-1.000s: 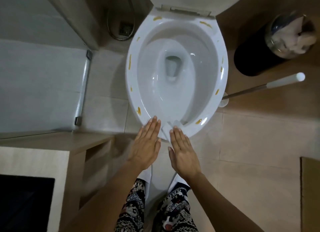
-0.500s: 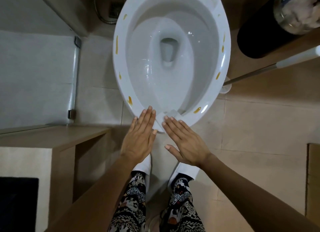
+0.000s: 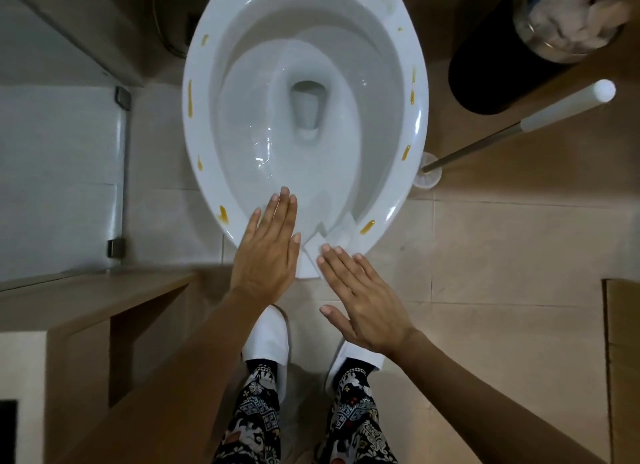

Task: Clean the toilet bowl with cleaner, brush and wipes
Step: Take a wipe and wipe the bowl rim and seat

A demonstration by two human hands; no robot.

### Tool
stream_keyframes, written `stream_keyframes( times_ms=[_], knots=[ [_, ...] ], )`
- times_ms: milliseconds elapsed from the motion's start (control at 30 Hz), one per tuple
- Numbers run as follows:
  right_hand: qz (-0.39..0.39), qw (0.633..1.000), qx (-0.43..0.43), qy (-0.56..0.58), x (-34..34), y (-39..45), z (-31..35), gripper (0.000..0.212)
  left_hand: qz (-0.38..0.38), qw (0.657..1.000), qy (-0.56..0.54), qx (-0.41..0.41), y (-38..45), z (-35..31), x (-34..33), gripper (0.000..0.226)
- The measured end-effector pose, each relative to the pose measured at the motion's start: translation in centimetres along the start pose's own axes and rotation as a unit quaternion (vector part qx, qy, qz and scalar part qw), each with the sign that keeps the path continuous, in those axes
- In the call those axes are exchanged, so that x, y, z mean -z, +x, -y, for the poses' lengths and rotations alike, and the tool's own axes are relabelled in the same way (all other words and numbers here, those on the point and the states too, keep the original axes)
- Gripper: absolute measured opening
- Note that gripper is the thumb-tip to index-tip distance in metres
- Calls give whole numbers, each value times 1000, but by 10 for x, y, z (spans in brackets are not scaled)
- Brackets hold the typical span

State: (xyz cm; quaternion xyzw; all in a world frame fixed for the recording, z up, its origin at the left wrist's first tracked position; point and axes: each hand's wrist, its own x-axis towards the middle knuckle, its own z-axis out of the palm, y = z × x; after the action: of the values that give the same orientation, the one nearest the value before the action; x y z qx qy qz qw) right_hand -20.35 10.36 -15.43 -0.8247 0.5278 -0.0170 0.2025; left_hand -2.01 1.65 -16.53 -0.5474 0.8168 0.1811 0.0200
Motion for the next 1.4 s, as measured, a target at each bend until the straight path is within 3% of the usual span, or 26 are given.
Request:
stream_keyframes(
  times_ms=[333, 633, 867, 1067, 1233, 1400],
  knots=[
    [18, 998, 43, 45, 3, 7, -27, 70, 2, 999, 30, 11, 1, -1, -2, 59],
    [-42, 987, -135, 76, 9, 12, -22, 74, 1, 999, 32, 15, 1, -3, 1, 60],
    [-17, 993, -102, 55, 1, 0, -8, 67, 5, 999, 36, 12, 1, -2, 0, 60],
    [-36, 985, -165, 30, 19, 13, -49, 67, 2, 999, 39, 13, 1, -2, 0, 60],
    [-50, 979, -186, 64, 11, 12, -28, 70, 2, 999, 31, 13, 1, -2, -1, 61],
    [-13, 989, -126, 78, -3, 0, 6, 67, 4, 999, 36, 11, 1, -1, -1, 60]
  ],
)
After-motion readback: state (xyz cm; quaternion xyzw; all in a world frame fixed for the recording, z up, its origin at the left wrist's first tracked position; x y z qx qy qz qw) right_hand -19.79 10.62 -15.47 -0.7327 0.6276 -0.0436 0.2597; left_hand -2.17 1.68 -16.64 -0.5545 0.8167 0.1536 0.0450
